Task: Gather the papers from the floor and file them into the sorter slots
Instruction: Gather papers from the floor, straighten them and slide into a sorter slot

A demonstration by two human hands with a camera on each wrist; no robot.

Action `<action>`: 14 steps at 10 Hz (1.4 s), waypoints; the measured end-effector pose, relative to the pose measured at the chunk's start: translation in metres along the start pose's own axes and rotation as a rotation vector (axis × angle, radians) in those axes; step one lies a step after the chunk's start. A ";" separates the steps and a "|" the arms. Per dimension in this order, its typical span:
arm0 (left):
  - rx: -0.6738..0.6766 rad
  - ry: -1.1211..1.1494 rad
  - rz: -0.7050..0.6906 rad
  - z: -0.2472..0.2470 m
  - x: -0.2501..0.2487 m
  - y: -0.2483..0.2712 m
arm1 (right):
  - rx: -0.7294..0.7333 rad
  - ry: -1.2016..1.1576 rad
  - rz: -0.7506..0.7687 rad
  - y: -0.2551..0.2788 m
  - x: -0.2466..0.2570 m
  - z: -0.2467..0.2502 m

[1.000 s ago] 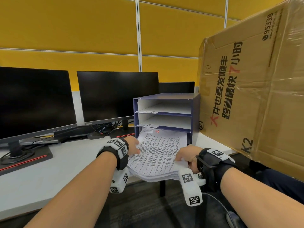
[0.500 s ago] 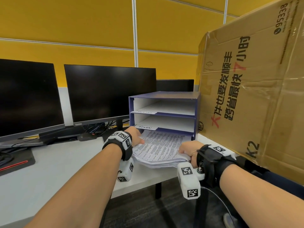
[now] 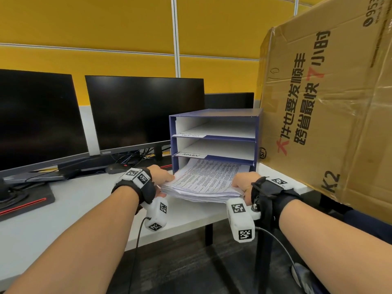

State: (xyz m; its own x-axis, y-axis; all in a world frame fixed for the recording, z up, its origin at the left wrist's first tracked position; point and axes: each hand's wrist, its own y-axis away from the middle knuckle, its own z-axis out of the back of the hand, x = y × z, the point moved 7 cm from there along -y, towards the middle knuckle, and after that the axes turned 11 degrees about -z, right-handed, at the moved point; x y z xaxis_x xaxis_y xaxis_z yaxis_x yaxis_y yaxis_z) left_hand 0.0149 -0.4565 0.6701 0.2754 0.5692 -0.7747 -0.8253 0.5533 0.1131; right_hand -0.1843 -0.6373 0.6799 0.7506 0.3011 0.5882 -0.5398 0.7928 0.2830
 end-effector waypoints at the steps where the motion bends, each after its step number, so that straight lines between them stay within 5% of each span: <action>1: -0.088 0.043 -0.037 0.004 -0.003 0.000 | 0.052 -0.285 -0.030 -0.001 -0.009 -0.003; 3: -0.146 0.063 -0.113 0.004 -0.015 -0.002 | 0.454 -0.732 -0.217 0.019 -0.034 -0.029; 6: -0.324 0.193 -0.178 0.002 -0.025 -0.016 | 0.188 -0.877 -0.032 -0.007 -0.026 -0.014; 8: -0.350 0.383 -0.234 0.000 -0.019 -0.022 | 0.083 -0.839 -0.109 -0.006 -0.035 -0.006; 9: -0.359 0.370 -0.235 0.005 -0.006 -0.028 | -0.003 -0.766 -0.080 0.000 -0.037 0.000; 11: -0.216 0.303 -0.351 0.000 -0.016 -0.003 | -0.184 -0.181 0.099 0.021 -0.033 0.016; 13: -0.016 -0.186 -0.519 -0.001 -0.026 0.008 | -0.383 0.496 0.321 0.043 -0.018 0.019; 14: -0.092 -0.417 -0.569 0.003 -0.027 0.008 | -0.486 0.635 0.502 0.051 -0.004 0.013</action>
State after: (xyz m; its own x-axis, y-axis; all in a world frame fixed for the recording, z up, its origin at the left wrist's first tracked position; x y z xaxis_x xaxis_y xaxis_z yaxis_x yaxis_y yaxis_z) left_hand 0.0026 -0.4656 0.6941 0.8267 0.4022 -0.3934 -0.5303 0.7908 -0.3058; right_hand -0.2198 -0.6051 0.7014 0.6179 0.7862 -0.0081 -0.7459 0.5828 -0.3224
